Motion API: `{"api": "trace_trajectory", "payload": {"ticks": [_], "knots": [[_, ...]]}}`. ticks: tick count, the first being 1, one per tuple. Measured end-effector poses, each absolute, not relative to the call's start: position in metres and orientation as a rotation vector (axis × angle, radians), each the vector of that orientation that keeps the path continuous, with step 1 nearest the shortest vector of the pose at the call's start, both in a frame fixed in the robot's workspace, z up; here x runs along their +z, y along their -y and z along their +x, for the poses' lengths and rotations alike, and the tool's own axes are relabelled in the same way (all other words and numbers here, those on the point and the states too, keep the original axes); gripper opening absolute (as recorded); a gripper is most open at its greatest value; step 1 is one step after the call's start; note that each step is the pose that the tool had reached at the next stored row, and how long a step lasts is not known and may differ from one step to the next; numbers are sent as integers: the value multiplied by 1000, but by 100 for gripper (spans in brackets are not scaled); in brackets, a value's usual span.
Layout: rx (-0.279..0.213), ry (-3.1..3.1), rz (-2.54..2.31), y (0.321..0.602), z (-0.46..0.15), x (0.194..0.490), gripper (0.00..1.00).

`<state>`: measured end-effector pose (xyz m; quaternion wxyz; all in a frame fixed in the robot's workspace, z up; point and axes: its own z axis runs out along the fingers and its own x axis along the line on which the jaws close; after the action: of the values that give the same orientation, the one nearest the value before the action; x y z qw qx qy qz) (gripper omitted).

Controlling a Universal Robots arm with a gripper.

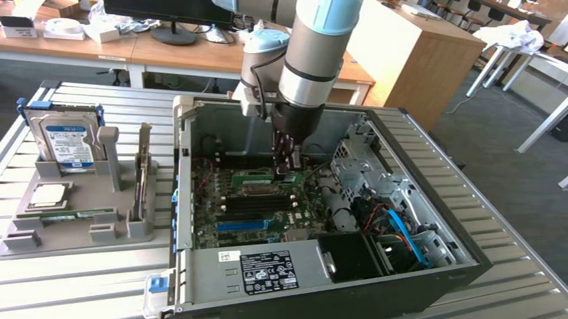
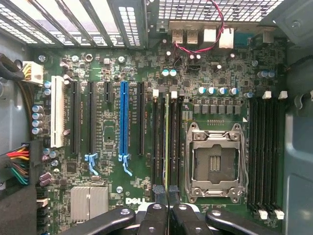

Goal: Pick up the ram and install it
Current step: 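Insert the ram into the slot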

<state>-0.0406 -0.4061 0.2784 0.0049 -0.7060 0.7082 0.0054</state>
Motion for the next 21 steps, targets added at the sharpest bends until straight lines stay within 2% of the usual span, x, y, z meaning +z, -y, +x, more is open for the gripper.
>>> {"api": "trace_trajectory", "payload": {"ticks": [21], "knots": [[17,-2218,-2211,406,-41,270,12]]}}
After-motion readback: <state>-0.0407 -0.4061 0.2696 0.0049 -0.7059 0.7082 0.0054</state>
